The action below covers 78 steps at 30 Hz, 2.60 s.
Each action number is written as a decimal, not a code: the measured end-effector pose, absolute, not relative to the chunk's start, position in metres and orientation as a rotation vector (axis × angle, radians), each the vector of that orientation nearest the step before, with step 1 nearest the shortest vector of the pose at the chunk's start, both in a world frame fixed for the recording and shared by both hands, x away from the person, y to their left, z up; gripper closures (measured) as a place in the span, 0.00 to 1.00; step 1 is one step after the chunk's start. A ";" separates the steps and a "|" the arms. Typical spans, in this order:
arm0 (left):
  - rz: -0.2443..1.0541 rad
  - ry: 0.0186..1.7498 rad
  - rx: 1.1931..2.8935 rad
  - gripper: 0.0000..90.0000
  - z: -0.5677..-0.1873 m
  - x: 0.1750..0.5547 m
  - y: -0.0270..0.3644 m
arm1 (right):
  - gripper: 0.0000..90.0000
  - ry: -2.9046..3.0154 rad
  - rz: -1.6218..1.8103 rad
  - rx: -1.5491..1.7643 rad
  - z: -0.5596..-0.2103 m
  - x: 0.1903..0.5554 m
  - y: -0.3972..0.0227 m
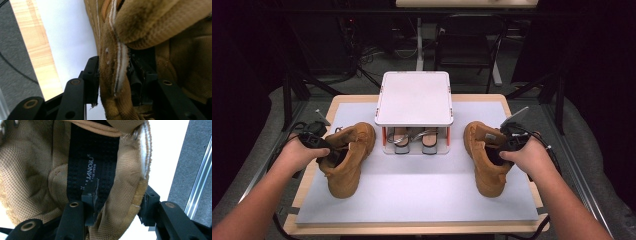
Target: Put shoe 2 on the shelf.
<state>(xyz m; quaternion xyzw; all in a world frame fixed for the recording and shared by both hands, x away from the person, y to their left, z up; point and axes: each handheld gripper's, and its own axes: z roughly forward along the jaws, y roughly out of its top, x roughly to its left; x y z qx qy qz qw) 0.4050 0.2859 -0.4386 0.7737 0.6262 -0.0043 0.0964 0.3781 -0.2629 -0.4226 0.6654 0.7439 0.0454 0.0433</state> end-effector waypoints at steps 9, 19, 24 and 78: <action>-0.049 1.894 2.339 0.74 -0.439 0.411 0.282 | 0.64 2.264 0.146 2.046 -0.425 0.379 -0.261; 0.003 1.941 2.390 0.84 -0.443 0.412 0.276 | 0.64 2.247 0.183 2.096 -0.424 0.379 -0.265; -0.019 1.947 2.380 0.86 -0.442 0.413 0.278 | 0.67 2.269 0.163 2.113 -0.420 0.381 -0.269; -0.167 1.962 2.380 0.91 -0.449 0.421 0.282 | 0.88 2.280 0.017 2.114 -0.430 0.398 -0.258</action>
